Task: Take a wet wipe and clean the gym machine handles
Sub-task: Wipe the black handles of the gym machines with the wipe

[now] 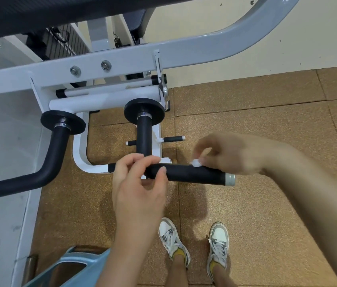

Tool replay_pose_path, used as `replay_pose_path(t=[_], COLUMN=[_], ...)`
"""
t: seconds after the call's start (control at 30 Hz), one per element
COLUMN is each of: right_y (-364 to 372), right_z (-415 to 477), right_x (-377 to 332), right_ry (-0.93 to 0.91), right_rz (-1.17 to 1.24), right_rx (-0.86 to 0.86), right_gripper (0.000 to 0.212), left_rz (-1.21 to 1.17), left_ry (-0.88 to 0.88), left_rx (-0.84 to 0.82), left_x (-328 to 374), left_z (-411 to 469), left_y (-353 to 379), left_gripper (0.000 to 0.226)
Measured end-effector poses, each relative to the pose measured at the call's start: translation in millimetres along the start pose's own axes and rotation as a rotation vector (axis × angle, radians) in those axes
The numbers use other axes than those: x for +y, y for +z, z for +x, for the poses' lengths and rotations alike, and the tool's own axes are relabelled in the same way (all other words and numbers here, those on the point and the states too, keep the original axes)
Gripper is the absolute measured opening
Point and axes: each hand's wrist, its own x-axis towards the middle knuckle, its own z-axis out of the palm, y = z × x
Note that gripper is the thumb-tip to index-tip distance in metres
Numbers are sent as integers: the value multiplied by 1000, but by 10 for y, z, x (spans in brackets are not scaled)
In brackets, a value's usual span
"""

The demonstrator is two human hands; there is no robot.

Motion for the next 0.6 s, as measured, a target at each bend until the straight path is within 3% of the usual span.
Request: replay_pose_path(t=[0.1,0.2,0.3,0.5,0.6], right_y=[-6,126,230,233,248], right_z=[-80,46,187,178,289], right_x=[2,-219,-341,-187,-306], right_ry=[23,-112,-185,-25,-85], right_rz=[-42,-10,4,-79,-30], right_rx=[34,118,165,151,149], right_gripper=[11,13,16,28,23], left_rz=[-38,-87,-119,-158,-184], left_ry=[-113,-199,-192,-163,-161], left_rx=[-51,-85,-84,-126,-116], left_x=[-28,-69,-102,-177,-193], left_z=[65,105,132,163,172], left_y=[-70,-92,-102,-142,-135], left_gripper=[39,50,52,51,52])
